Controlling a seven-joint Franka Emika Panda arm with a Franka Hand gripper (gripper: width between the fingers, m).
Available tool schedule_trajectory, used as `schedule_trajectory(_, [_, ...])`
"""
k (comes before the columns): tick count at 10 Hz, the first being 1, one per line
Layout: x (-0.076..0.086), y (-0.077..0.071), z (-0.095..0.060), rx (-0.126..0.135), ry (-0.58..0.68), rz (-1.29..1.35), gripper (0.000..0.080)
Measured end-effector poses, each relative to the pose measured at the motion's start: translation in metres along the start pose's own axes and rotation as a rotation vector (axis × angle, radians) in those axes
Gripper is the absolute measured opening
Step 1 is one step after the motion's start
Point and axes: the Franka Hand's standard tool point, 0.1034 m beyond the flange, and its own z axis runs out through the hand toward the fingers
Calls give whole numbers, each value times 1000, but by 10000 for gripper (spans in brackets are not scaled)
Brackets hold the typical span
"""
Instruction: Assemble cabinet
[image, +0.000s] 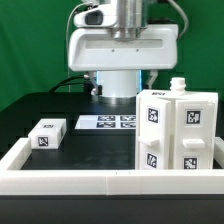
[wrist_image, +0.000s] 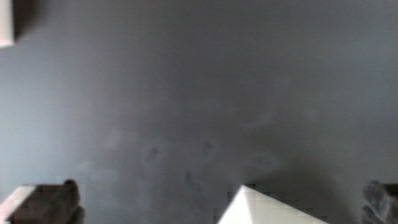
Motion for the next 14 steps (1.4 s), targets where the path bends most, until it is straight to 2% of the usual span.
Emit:
schedule_trajectory(7, [-2,1,1,0,1,-18,796])
schedule_trajectory(9, [-30,33,13,-1,-11,-16,796])
schedule_trajectory(10, [-38,46,17,-4,-20,-7,796])
schedule_trajectory(12, [-59,79,31,11,-53,31,796])
schedule_trajectory(13, [-63,91,35,10,-62,45,796])
schedule_trajectory(14, [-64,102,34,22,-81,30,796])
